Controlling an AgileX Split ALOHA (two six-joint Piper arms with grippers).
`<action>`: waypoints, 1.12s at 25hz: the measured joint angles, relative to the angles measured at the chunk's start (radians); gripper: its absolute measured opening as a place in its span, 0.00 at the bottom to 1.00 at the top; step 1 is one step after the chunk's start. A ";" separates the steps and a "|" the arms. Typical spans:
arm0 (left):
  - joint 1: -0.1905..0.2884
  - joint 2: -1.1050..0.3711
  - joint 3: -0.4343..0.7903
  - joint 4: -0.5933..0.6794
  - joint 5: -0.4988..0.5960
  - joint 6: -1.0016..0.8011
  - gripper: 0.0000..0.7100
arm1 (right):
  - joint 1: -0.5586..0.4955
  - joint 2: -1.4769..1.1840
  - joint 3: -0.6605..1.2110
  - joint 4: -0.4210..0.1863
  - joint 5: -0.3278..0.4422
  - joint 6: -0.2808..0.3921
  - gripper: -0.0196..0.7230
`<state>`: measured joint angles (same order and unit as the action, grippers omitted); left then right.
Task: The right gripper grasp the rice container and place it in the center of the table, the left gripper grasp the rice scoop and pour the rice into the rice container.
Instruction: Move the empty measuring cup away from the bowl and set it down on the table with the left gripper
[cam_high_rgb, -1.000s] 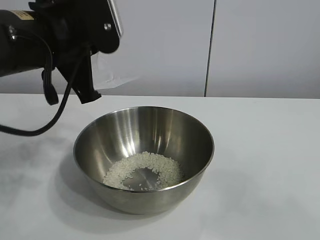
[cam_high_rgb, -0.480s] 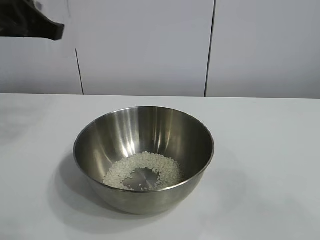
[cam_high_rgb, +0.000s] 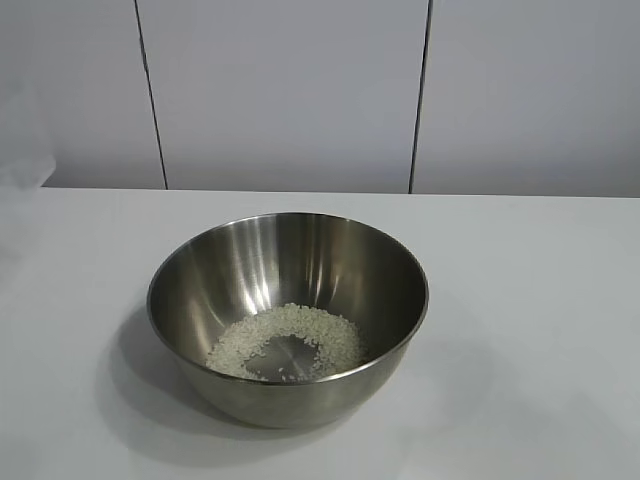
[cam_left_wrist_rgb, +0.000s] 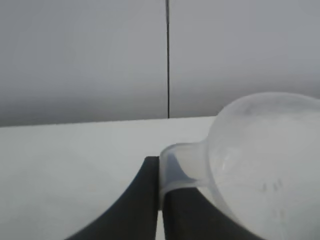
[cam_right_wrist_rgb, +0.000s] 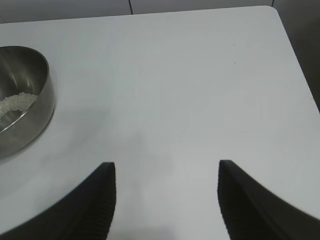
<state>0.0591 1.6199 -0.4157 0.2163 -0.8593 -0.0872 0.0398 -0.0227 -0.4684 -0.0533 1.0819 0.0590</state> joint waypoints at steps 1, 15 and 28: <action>0.011 0.032 0.012 0.005 -0.028 -0.005 0.01 | 0.000 0.000 0.000 0.000 0.000 0.000 0.58; 0.024 0.437 0.029 0.035 -0.272 0.025 0.01 | 0.000 0.000 0.000 0.000 0.000 0.000 0.58; 0.024 0.439 0.037 0.072 -0.293 0.058 0.46 | 0.000 0.000 0.000 0.000 0.000 0.000 0.58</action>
<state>0.0835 2.0584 -0.3789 0.2884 -1.1521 -0.0287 0.0398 -0.0227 -0.4684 -0.0533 1.0819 0.0590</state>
